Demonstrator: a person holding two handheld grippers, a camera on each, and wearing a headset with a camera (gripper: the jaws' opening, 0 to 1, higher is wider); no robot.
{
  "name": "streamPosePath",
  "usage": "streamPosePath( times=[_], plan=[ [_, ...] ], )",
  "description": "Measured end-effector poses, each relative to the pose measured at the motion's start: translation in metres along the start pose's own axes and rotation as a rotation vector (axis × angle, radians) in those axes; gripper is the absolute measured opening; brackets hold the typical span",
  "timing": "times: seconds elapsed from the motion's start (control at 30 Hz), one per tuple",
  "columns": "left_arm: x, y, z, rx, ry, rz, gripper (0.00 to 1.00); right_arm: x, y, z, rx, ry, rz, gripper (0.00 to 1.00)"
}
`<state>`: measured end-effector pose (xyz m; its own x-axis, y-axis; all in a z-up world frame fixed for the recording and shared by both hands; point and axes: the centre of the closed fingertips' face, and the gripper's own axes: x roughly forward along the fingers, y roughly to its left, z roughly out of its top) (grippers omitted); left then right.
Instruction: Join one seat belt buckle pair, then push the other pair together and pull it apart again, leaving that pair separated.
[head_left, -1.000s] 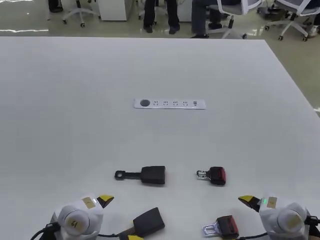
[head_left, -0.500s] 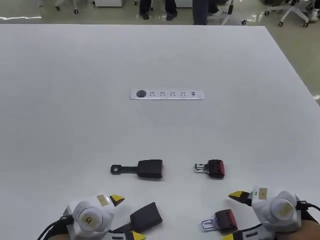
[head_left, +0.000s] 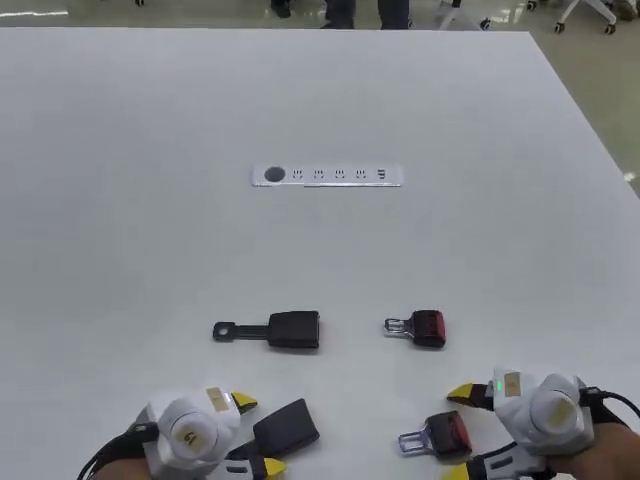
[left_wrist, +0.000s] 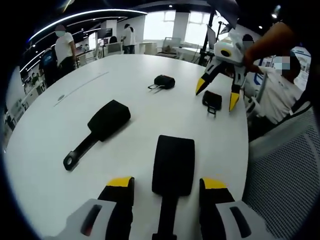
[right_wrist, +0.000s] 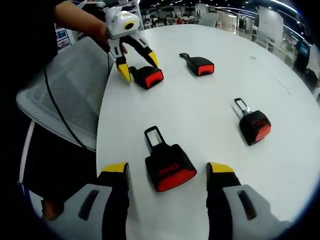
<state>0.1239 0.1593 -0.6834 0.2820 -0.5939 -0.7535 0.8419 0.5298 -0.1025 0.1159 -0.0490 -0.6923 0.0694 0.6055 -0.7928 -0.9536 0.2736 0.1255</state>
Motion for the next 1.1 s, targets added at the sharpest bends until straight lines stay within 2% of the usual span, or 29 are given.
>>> streamPosePath(
  times=[0.03, 0.07, 0.17, 0.23, 0.27, 0.33, 0.43, 0.5, 0.6, 0.67, 0.73, 0.83, 0.9, 1.1],
  plan=[
    [0.001, 0.0, -0.001, 0.002, 0.002, 0.0, 0.54, -0.001, 0.001, 0.002, 0.0, 0.0, 0.001, 0.6],
    [0.002, -0.002, -0.006, 0.013, 0.023, -0.002, 0.53, -0.001, 0.0, 0.002, -0.001, 0.0, 0.001, 0.59],
    [0.006, 0.0, -0.006, 0.067, 0.017, 0.003, 0.5, -0.001, 0.004, 0.004, -0.042, 0.02, 0.013, 0.58],
    [0.007, 0.003, -0.008, 0.14, 0.041, 0.006, 0.47, -0.001, 0.004, 0.004, -0.046, 0.021, 0.019, 0.54],
    [0.008, 0.0, -0.007, 0.132, 0.038, -0.012, 0.46, -0.001, 0.005, 0.004, -0.053, 0.024, 0.022, 0.51],
    [0.008, 0.001, -0.008, 0.144, 0.048, -0.019, 0.45, -0.001, 0.007, 0.005, -0.067, 0.024, 0.029, 0.5],
    [0.008, -0.003, -0.006, 0.204, 0.052, -0.062, 0.41, -0.001, 0.008, 0.007, -0.082, 0.032, 0.03, 0.48],
    [0.008, -0.01, -0.005, 0.262, 0.053, -0.11, 0.35, -0.001, 0.007, 0.006, -0.103, 0.043, 0.029, 0.46],
    [0.009, -0.01, -0.002, 0.292, 0.052, -0.128, 0.35, -0.001, 0.004, 0.006, -0.106, 0.05, 0.018, 0.43],
    [0.008, -0.011, -0.002, 0.334, 0.06, -0.154, 0.35, 0.0, 0.001, 0.005, -0.107, 0.054, 0.004, 0.37],
    [0.008, -0.012, -0.001, 0.396, 0.075, -0.186, 0.34, 0.0, 0.001, 0.004, -0.118, 0.06, -0.005, 0.36],
    [0.009, -0.014, 0.0, 0.435, 0.088, -0.222, 0.34, 0.0, 0.003, 0.007, -0.104, 0.062, -0.016, 0.36],
    [0.009, -0.014, 0.0, 0.467, 0.112, -0.247, 0.34, -0.001, 0.005, 0.012, -0.083, 0.056, -0.024, 0.36],
    [0.012, -0.014, 0.0, 0.544, 0.147, -0.304, 0.34, 0.0, 0.003, 0.01, -0.06, 0.052, -0.039, 0.35]
  ],
)
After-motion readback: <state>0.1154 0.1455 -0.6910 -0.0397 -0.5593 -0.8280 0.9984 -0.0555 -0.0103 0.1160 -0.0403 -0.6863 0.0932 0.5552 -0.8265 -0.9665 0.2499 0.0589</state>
